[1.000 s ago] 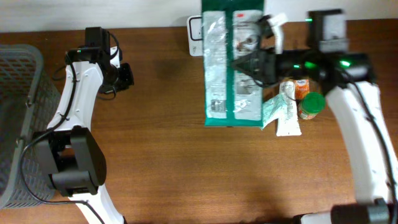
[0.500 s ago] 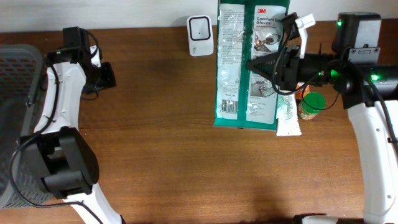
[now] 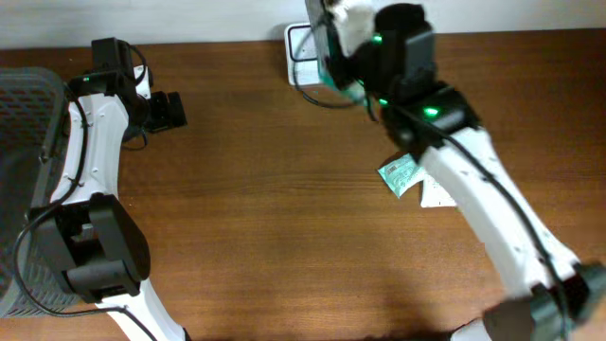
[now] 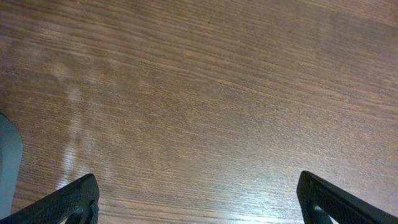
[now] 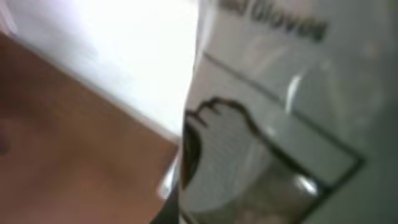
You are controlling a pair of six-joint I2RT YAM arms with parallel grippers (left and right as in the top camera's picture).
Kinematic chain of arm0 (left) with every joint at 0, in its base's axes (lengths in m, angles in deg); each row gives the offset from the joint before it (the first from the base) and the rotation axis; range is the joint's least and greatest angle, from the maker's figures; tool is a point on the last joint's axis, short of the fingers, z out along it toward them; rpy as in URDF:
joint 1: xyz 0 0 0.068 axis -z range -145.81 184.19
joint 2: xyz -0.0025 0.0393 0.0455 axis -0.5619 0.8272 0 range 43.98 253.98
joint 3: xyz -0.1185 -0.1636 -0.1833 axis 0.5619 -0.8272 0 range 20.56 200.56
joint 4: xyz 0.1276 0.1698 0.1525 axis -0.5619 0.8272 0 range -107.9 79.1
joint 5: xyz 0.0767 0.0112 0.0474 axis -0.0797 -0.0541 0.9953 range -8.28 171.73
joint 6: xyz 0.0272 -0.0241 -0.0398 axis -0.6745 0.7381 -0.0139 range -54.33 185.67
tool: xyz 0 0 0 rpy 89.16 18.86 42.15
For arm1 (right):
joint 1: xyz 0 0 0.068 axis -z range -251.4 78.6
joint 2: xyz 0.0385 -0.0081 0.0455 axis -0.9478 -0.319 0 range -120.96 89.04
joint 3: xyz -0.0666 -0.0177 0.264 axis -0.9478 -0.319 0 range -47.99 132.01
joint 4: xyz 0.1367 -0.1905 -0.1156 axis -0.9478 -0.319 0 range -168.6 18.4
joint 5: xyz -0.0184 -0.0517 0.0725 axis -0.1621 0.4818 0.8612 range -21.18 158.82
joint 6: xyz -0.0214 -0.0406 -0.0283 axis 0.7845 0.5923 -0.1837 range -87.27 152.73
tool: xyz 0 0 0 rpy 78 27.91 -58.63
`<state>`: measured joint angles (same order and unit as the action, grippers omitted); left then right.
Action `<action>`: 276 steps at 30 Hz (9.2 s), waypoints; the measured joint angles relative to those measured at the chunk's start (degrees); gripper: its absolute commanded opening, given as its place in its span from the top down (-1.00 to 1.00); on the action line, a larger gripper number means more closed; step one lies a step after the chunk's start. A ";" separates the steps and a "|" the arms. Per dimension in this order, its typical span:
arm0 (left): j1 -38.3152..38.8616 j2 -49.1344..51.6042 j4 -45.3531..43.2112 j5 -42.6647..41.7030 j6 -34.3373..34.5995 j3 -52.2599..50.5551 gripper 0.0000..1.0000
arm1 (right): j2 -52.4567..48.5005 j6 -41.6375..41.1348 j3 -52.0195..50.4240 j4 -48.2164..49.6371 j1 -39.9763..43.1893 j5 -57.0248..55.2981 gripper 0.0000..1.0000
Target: Scan the item barcode
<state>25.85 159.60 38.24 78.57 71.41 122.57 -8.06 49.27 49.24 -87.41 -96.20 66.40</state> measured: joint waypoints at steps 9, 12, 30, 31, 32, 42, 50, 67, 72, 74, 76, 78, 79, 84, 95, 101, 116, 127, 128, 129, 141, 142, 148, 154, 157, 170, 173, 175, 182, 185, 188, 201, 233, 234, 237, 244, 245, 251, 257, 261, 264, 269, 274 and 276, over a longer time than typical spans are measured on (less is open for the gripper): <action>0.00 0.00 -0.07 0.02 -0.17 0.00 -0.99 | -18.23 22.82 -0.04 28.79 -0.87 -10.82 0.92; 0.00 0.00 -0.04 0.00 -0.17 0.00 -0.99 | -24.17 29.27 -0.22 40.37 -0.87 -11.93 0.92; 0.00 0.00 -0.02 0.00 -0.17 0.00 -0.99 | -40.57 55.32 -0.28 53.94 -1.29 -8.72 0.92; 0.00 0.00 -0.02 0.00 -0.17 0.00 -0.99 | -40.57 55.71 -0.28 53.77 -1.49 -8.63 0.92; 0.00 0.00 -0.04 0.00 -0.17 0.00 -0.99 | -40.57 55.93 -0.28 53.68 -1.81 -8.52 0.92; 0.00 0.00 -0.02 0.00 -0.17 0.00 -0.99 | -40.57 56.98 -0.28 53.75 -2.73 -8.48 0.92; 0.00 0.00 -0.02 0.00 -0.17 0.00 -0.99 | -39.85 50.36 -0.28 53.29 -2.73 -10.01 0.92; -0.04 0.00 -0.09 0.00 -0.20 0.02 -0.99 | 0.26 5.35 0.07 -13.00 0.28 -4.70 0.92; -0.04 0.00 -0.02 -0.02 -0.20 0.02 -0.99 | 7.80 -8.63 0.13 -38.21 6.80 -1.70 0.92; -0.04 0.00 0.00 -0.04 -0.20 0.02 -0.99 | 8.63 -13.51 0.37 -48.65 11.26 -0.07 0.92; -0.04 0.00 -0.02 -0.02 -0.20 0.02 -0.99 | 7.93 -15.10 0.33 -55.47 14.03 0.79 0.92; -0.04 0.00 -0.02 -0.02 -0.20 0.02 -0.99 | 5.60 -15.63 0.26 -59.71 18.43 1.09 0.91; -0.04 0.00 -0.04 -0.02 -0.20 0.02 -0.99 | 4.26 -15.10 0.26 -60.78 20.06 1.22 0.92; -0.04 0.00 -0.04 -0.02 -0.20 0.02 -0.99 | -3.89 -10.05 0.24 -62.64 26.60 1.46 0.92; -0.04 0.00 -0.04 0.00 -0.20 0.02 -0.99 | -15.63 -6.03 0.22 -60.17 32.61 1.49 0.26; -0.04 0.00 -0.02 -0.02 -0.20 0.02 -0.99 | -15.67 -5.97 0.31 -60.08 32.87 1.53 0.05; -0.04 0.00 -0.02 -0.02 -0.20 0.02 -0.99 | -1.01 -9.44 22.27 -76.13 34.40 6.43 -0.97; -0.04 0.00 -0.04 -0.02 -0.20 0.02 -0.99 | 19.50 -12.28 23.37 -81.13 34.40 7.52 -0.97; -0.04 0.00 -0.02 -0.02 -0.20 0.02 -0.99 | 19.98 -12.24 23.37 -81.15 34.40 7.54 -0.97; -0.04 0.00 -0.04 -0.02 -0.20 0.02 -0.99 | 20.35 -12.28 23.37 -81.15 34.40 7.54 -0.97; -0.04 0.00 -0.04 -0.02 -0.20 0.02 -0.99 | 30.91 -12.22 22.34 -80.59 34.40 7.89 -0.97; -0.04 0.00 -0.04 -0.02 -0.20 0.02 -0.99 | 32.41 -12.22 21.14 -79.45 34.40 7.89 -0.97; -0.04 0.00 -0.02 0.00 -0.20 0.02 -0.98 | 43.78 -12.07 -0.55 -55.56 29.73 7.02 -0.96; -0.04 0.00 -0.04 0.00 -0.20 0.02 -0.99 | 57.72 -12.07 -31.06 -27.21 27.06 6.80 -0.97; -0.04 0.00 -0.04 0.00 -0.20 0.02 -0.99 | 65.18 -12.07 -45.38 -15.58 26.97 6.82 -0.97; -0.07 0.00 -0.02 -0.02 -0.20 0.02 -0.99 | 92.70 -12.11 -92.80 17.05 23.61 6.78 -0.97; -0.04 0.00 -0.02 0.00 -0.20 0.04 -0.99 | 94.66 -12.07 -96.48 16.44 22.91 6.75 -0.96; -0.04 0.00 -0.02 0.00 -0.20 0.04 -0.99 | 94.99 -12.07 -96.56 15.28 22.84 6.49 -0.97; -0.04 0.00 -0.02 -0.02 -0.20 0.02 -0.99 | 95.45 -12.11 -96.61 11.74 22.82 4.85 -0.97; -0.04 0.00 -0.02 -0.02 -0.20 0.04 -0.99 | 95.45 -12.04 -96.61 11.72 22.82 4.70 -0.97; -0.04 0.00 -0.02 0.00 -0.20 0.02 -0.99 | 95.45 -12.07 -96.61 11.72 22.82 4.61 -0.97; -0.04 0.00 -0.02 0.00 -0.20 0.04 -0.99 | 95.45 -12.07 -96.61 11.72 22.82 4.61 -0.97; 0.39 -64.24 -62.69 -3.02 -2.51 -69.42 -0.99 | 95.60 -12.07 -96.61 11.61 22.71 3.96 -0.97; 0.39 -66.86 -65.70 -3.43 -3.45 -73.02 -0.99 | 95.60 -12.07 -96.61 11.61 22.71 3.96 -0.97; 1.07 -75.73 -70.27 -3.93 -7.43 -82.36 -0.99 | 95.65 -12.07 -96.61 11.61 22.71 3.96 -0.97; 4.33 -92.72 -70.47 -3.37 -17.31 -95.67 -0.99 | 95.69 -12.09 -96.61 11.61 22.71 3.96 -0.97; 4.44 -94.92 -70.34 -2.91 -18.01 -96.96 -0.99 | 95.69 -12.07 -96.61 11.61 22.71 3.96 -0.97; 4.63 -105.07 -62.86 -0.90 -20.68 -101.00 -0.99 | 95.71 -12.09 -96.61 11.61 22.71 3.96 -0.97; 4.70 -112.28 -52.28 1.49 -21.46 -101.39 -0.98 | 95.71 -12.09 -96.61 11.61 22.71 3.96 -0.97; 4.76 -114.77 -51.95 2.21 -21.64 -101.39 -0.98 | 95.71 -12.09 -96.61 11.61 22.71 3.96 -0.97; 4.96 -114.77 -51.87 2.43 -21.64 -101.39 -0.99 | 95.71 -12.07 -96.61 11.61 22.71 3.96 -0.97; 4.96 -114.77 -51.84 2.58 -21.66 -101.39 -0.98 | 95.71 -12.09 -96.61 11.61 22.71 3.96 -0.97; 4.96 -114.77 -51.84 2.58 -21.66 -101.39 -0.98 | 95.71 -12.07 -96.61 11.58 22.71 3.96 -0.97; 4.96 -114.77 -51.84 2.58 -21.66 -101.39 -0.98 | 95.71 -12.07 -96.61 11.61 22.71 3.96 -0.97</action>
<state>30.81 44.82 -13.60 81.15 49.75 21.18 87.65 37.20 -47.37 -75.81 -73.49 70.36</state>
